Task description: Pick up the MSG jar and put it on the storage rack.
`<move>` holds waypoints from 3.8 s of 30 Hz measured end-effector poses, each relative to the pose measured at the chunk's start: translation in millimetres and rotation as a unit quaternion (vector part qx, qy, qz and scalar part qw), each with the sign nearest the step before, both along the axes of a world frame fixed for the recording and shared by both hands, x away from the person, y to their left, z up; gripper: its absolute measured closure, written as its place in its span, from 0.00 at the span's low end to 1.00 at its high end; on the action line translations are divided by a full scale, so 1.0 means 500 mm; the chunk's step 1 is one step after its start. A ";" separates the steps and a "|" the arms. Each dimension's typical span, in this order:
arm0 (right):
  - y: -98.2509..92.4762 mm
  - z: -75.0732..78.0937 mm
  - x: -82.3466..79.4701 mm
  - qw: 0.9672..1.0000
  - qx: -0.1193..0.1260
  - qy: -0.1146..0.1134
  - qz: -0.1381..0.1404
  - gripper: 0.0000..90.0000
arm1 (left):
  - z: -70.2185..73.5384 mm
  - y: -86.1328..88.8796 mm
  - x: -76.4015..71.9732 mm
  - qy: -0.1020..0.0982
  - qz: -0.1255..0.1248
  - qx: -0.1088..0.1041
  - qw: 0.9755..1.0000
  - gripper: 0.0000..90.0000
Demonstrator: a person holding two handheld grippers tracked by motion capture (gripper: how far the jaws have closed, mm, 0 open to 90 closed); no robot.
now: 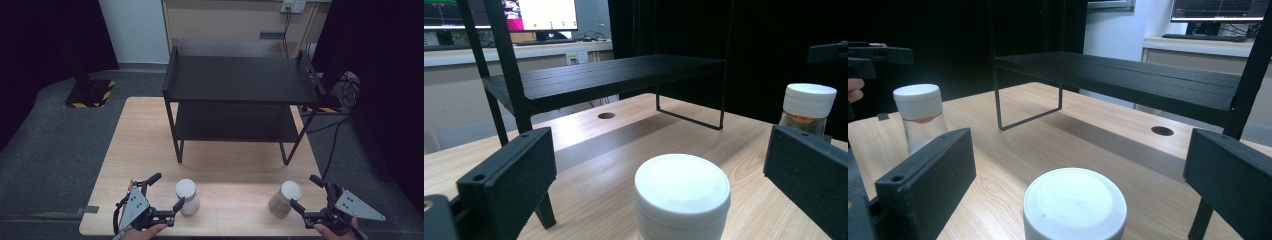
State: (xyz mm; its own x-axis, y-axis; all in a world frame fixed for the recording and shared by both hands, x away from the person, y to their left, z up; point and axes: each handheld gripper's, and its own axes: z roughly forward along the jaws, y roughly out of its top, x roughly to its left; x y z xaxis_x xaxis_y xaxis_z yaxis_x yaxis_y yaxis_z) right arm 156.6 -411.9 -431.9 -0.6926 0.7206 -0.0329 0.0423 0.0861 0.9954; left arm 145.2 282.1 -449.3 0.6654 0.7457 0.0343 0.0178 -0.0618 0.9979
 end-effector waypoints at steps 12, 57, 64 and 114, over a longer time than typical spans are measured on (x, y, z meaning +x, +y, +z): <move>-0.007 0.002 -0.005 1.000 0.003 0.000 -0.011 0.01 | 0.001 -0.024 0.004 -0.005 -0.003 0.010 1.000 0.00; -0.010 -0.003 -0.010 1.000 -0.008 0.011 -0.013 0.01 | -0.045 -0.063 0.053 0.040 -0.021 0.039 0.998 0.04; -0.013 -0.004 -0.010 1.000 -0.009 0.012 -0.014 0.01 | -0.059 -0.056 0.064 0.055 -0.025 0.027 0.998 0.15; -0.020 0.009 -0.012 1.000 0.004 0.008 -0.005 0.01 | 0.122 -0.065 0.070 0.017 -0.094 0.050 0.994 0.37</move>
